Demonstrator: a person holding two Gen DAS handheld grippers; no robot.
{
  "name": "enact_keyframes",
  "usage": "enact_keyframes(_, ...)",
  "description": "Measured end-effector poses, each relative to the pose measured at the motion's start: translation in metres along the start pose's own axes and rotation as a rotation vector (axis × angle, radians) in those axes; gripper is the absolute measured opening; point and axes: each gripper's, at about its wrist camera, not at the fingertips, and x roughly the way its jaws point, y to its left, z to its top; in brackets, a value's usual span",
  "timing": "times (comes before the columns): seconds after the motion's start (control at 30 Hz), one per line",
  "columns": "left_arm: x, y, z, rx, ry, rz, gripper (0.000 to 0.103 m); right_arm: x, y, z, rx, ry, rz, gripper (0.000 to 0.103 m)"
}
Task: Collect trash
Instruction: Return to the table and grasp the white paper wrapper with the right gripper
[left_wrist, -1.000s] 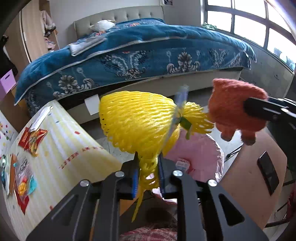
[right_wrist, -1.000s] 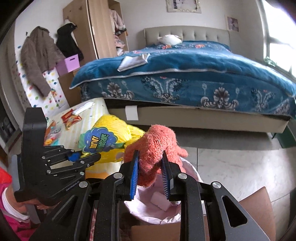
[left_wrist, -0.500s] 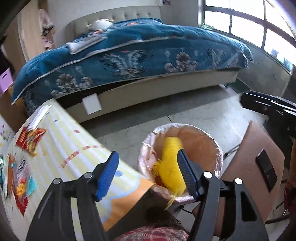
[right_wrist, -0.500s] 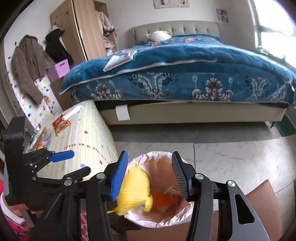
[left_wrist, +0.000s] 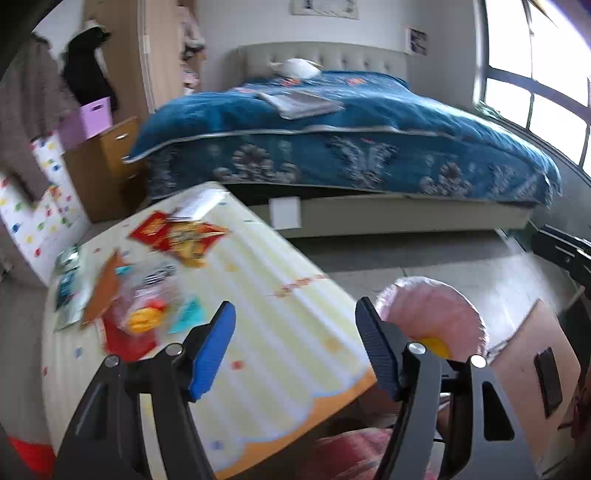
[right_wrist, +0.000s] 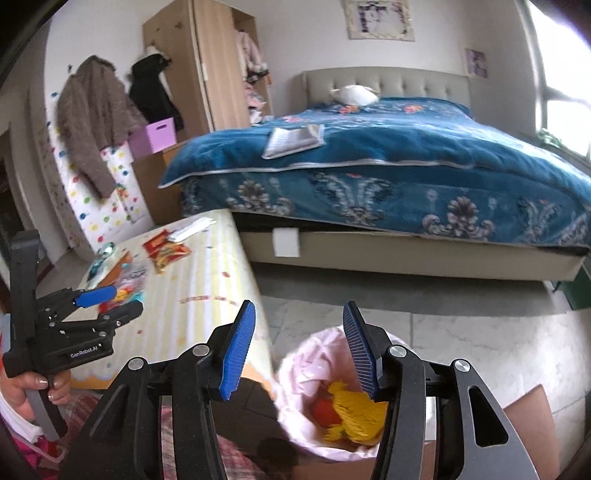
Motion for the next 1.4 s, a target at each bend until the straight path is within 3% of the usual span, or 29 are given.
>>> enact_keyframes(0.37,-0.022,0.111,-0.017,-0.19,-0.021,0.195,0.067,0.05,0.097,0.038,-0.113,0.022,0.166,0.053)
enact_keyframes(0.57,-0.017,0.169,-0.012,-0.26,-0.021,0.298,0.067,0.095,0.149,0.054,-0.193,0.035,0.203,0.053)
enact_keyframes(0.8,0.028,0.219,0.032,-0.25,0.005,0.343,0.069,0.162,0.186,0.076,-0.213,0.074,0.23,0.053)
enact_keyframes(1.0,0.1,0.252,0.07,-0.254,0.059,0.357,0.069,0.242,0.218,0.101,-0.244,0.125,0.236,0.053)
enact_keyframes(1.2,0.157,0.278,0.085,-0.27,0.121,0.369,0.069,0.31,0.24,0.112,-0.279,0.187,0.221,0.053)
enact_keyframes(1.4,0.179,0.291,0.09,-0.279,0.143,0.369,0.069,0.362,0.257,0.117,-0.31,0.284,0.185,0.053)
